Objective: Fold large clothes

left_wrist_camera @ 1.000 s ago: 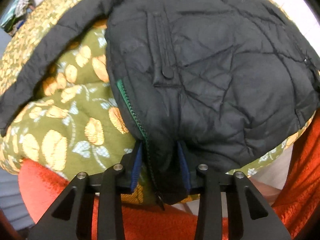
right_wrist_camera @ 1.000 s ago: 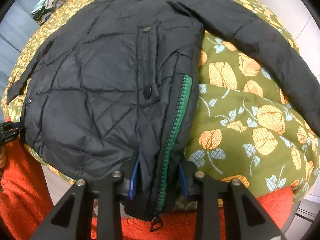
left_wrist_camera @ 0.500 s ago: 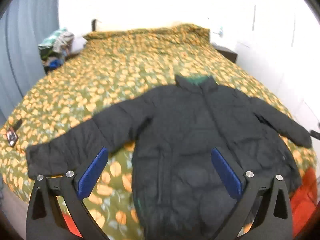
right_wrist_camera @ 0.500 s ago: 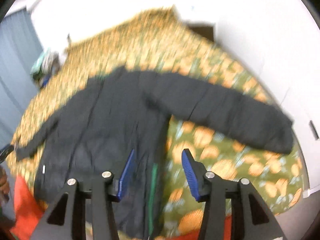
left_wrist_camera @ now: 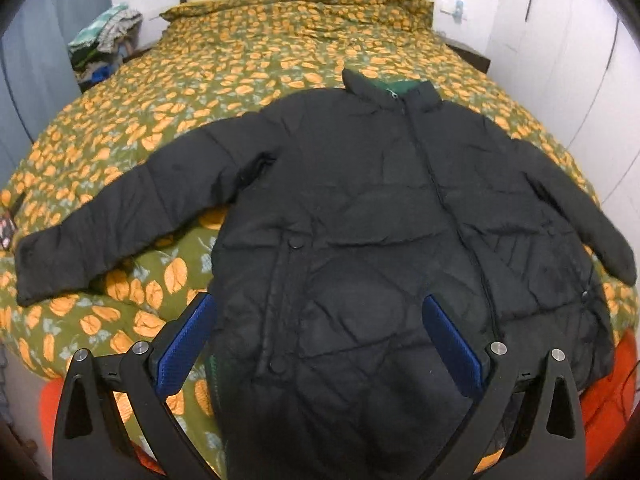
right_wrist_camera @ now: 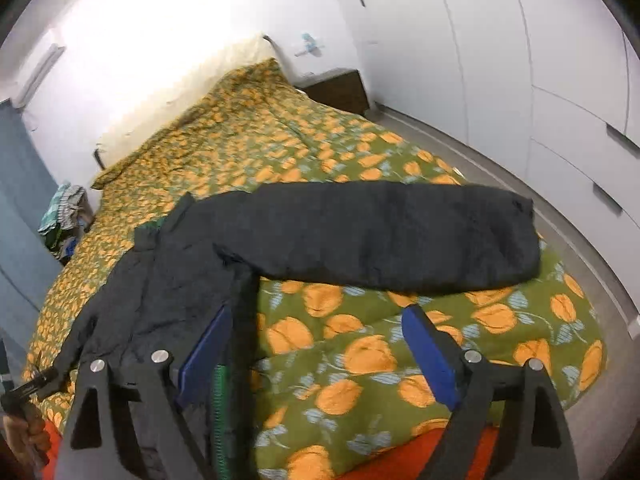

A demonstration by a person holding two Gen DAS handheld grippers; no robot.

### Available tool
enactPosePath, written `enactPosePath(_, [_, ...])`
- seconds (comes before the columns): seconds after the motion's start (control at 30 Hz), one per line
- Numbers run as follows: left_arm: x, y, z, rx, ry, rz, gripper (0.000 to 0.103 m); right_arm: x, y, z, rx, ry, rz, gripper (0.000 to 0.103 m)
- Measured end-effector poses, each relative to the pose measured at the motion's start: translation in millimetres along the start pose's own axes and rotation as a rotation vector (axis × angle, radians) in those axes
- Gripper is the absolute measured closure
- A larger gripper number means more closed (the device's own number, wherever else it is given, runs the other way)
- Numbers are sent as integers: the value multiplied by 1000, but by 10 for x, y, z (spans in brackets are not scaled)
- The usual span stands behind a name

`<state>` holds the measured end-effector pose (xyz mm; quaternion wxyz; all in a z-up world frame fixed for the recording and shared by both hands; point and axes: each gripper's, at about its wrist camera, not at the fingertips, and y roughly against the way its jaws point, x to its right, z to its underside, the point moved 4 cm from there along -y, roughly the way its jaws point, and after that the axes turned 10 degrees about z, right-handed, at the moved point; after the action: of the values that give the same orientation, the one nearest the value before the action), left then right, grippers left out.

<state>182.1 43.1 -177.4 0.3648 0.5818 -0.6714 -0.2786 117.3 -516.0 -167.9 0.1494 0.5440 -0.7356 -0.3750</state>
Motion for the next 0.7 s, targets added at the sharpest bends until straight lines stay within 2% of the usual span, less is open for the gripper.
enactPosePath(0.07, [-3,43,-21,27,1,-12,1,72,-51,-18,-21,4,29,14])
enactPosePath(0.2, [-68,112,-85,41,52,23,1,318,-135,-60,-50,-61,52,14])
enactPosePath(0.33, [-99,122,-121,46,56,21,1,661,-259,-108,-85,-213,49,14])
enactPosePath(0.53, [-85,138,-104,54,38,-1,1,1281,-790,-31,-213,-525,46,15])
enactPosePath(0.7, [-129,111,-61,36,43,-22,1,1664,-1074,-57,-176,-702,131,15])
